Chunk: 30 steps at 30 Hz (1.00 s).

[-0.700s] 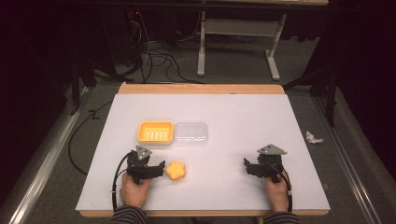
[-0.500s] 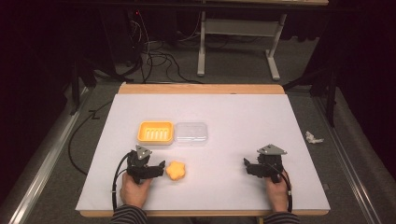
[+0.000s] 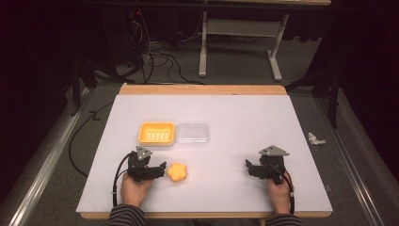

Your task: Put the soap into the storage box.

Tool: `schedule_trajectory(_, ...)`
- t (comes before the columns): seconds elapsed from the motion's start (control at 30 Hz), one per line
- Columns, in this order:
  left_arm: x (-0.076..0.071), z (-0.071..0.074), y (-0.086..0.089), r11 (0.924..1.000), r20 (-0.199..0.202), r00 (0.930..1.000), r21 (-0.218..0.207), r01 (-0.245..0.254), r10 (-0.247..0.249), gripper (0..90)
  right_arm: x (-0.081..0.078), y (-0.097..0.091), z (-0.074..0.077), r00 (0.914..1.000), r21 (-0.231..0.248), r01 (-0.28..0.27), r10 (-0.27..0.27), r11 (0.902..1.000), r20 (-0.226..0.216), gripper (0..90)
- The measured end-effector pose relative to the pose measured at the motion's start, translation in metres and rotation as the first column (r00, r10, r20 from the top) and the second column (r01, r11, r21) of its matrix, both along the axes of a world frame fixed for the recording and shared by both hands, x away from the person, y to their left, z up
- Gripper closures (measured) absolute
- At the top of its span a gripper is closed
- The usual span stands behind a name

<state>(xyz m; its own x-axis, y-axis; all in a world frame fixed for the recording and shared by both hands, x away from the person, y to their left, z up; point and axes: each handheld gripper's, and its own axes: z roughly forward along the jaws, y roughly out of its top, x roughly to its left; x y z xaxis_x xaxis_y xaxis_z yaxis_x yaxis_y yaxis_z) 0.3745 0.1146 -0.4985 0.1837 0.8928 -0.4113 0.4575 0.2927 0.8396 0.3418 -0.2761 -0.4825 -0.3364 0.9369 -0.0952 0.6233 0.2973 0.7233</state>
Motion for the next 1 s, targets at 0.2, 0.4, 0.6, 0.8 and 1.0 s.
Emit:
schedule_trajectory(0.2,0.002,0.004,0.001,0.9998,-0.031,0.9995,0.018,0.009,-0.008,18.6,0.0,0.0,0.0,1.0,0.001,0.0,0.0,1.0,-0.001,16.4)
schedule_trajectory(0.4,0.002,0.021,0.007,0.9999,0.004,0.9999,-0.002,0.012,-0.012,18.0,0.0,0.0,0.0,1.0,0.001,-0.001,0.001,1.0,-0.001,16.4)
schedule_trajectory(0.6,-0.01,0.035,0.001,0.9973,0.013,0.9972,0.003,0.074,-0.074,16.3,0.0,0.0,0.0,1.0,0.0,-0.001,0.001,1.0,0.0,16.4)
schedule_trajectory(0.8,-0.024,0.047,-0.008,0.9913,0.035,0.9907,0.005,0.131,-0.131,15.7,0.0,0.0,0.0,1.0,0.001,-0.001,0.001,1.0,-0.001,16.4)
schedule_trajectory(1.0,-0.037,0.055,-0.024,0.9787,0.044,0.9781,0.035,0.202,-0.204,15.5,0.0,0.0,0.0,1.0,0.001,0.0,0.0,1.0,-0.001,16.4)
